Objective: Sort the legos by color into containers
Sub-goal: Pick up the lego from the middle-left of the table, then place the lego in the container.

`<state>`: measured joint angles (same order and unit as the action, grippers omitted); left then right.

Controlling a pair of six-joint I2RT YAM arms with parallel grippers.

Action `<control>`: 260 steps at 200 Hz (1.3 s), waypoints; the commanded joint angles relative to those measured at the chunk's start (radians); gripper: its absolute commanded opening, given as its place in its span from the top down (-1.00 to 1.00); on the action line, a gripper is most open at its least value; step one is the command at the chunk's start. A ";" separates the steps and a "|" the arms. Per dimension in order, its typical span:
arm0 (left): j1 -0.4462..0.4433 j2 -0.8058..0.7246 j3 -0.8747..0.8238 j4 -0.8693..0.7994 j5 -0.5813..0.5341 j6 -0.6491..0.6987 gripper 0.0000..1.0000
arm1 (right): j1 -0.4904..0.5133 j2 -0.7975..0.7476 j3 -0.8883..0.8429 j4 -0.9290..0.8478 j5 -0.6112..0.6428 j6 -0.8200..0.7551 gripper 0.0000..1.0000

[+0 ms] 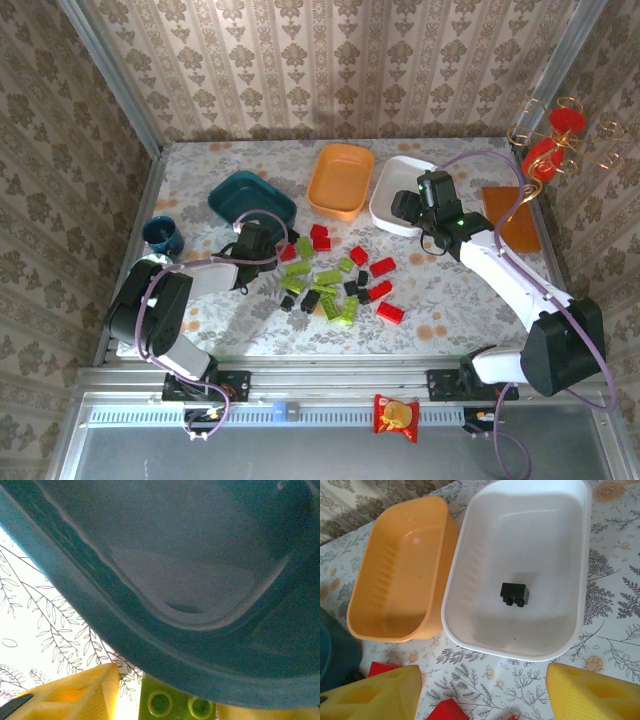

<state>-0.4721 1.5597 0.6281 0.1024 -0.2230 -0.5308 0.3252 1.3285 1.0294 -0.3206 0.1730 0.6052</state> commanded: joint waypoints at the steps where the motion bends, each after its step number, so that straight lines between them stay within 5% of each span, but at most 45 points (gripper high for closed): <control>1: -0.014 -0.015 -0.023 0.007 -0.010 -0.004 0.05 | -0.002 -0.023 -0.011 -0.019 0.018 -0.002 -0.36; 70: -0.040 -0.232 -0.112 -0.122 0.005 -0.077 0.39 | -0.003 -0.013 -0.022 0.003 0.017 0.004 -0.36; 112: -0.022 -0.382 0.054 -0.257 -0.022 -0.035 0.42 | -0.003 -0.020 -0.036 0.014 -0.005 0.014 -0.36; 152: 0.145 -0.168 0.258 -0.199 0.083 -0.026 0.43 | 0.002 -0.018 -0.063 0.008 -0.038 0.024 -0.36; 222: 0.252 0.232 0.495 -0.179 0.155 -0.062 0.42 | 0.040 -0.100 -0.151 -0.061 -0.091 0.012 -0.36; 238: 0.251 0.261 0.533 -0.186 0.169 -0.067 0.24 | 0.056 -0.119 -0.181 -0.085 -0.126 0.014 -0.36; 260: 0.244 0.228 0.541 -0.165 0.188 -0.080 -0.31 | 0.102 -0.146 -0.228 -0.125 -0.134 0.022 -0.40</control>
<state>-0.2214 1.8336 1.1282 -0.0750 -0.0780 -0.5888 0.3847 1.2171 0.8490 -0.3641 0.0799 0.6094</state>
